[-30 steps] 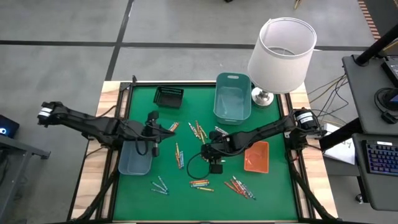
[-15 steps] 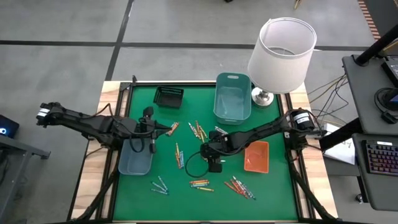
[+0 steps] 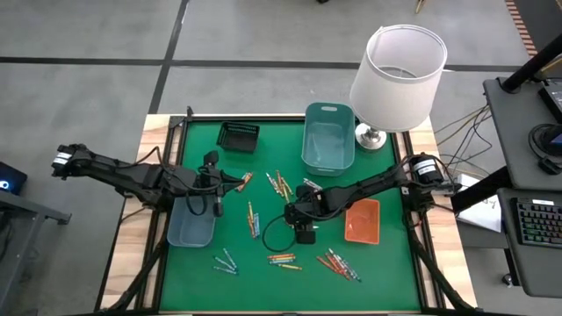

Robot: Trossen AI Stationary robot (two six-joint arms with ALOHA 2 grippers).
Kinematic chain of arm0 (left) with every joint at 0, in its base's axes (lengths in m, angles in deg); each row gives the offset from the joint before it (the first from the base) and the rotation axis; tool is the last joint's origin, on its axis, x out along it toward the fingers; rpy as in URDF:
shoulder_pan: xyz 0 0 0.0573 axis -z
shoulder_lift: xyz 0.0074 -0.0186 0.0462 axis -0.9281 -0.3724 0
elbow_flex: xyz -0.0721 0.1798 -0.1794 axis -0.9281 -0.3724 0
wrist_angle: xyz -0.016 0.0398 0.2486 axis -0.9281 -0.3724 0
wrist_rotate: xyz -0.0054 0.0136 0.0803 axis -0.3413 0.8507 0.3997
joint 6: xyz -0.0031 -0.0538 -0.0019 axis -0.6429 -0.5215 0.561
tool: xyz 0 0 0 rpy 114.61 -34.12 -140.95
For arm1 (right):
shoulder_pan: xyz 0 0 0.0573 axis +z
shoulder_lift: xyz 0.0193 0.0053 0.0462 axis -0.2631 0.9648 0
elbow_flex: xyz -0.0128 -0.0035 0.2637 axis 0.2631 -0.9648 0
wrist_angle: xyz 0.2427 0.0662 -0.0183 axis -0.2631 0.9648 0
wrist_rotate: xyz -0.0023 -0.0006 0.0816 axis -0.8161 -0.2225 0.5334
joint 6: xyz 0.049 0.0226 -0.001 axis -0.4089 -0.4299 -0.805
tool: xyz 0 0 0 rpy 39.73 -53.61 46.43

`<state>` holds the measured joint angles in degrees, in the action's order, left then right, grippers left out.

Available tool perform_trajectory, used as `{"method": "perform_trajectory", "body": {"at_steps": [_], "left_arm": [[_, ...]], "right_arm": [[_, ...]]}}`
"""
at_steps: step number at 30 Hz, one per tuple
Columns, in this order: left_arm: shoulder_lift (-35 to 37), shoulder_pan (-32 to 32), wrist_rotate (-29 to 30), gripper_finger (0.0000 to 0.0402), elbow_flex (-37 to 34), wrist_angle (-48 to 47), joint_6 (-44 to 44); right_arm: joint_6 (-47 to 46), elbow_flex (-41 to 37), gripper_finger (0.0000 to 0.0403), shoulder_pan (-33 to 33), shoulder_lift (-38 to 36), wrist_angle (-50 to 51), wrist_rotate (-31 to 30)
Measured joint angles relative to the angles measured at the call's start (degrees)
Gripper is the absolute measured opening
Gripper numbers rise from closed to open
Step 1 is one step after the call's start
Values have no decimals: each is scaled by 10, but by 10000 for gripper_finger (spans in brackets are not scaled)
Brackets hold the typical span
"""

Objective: Sort crayons
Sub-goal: Put the green crayon into the orange bin

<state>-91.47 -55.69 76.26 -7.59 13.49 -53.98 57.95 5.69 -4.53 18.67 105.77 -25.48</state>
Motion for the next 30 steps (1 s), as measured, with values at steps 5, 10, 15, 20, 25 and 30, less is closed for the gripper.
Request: {"method": "perform_trajectory", "body": {"at_steps": [5,10,15,20,25,30], "left_arm": [[0,0,0,0,0,6,0],[0,0,0,0,0,11,0],[-1,0,1,0,0,11,0],[-1,0,1,0,0,12,1],[0,0,1,0,0,15,11],[-1,0,1,0,0,15,13]], "right_arm": [[35,-3,129,1,1,1,0],[26,-3,127,1,3,0,0],[26,-5,125,1,18,-1,0],[34,-5,125,-1,28,-8,-29],[43,-5,123,-6,31,-15,-51],[43,-5,125,-6,31,-20,-50]]}}
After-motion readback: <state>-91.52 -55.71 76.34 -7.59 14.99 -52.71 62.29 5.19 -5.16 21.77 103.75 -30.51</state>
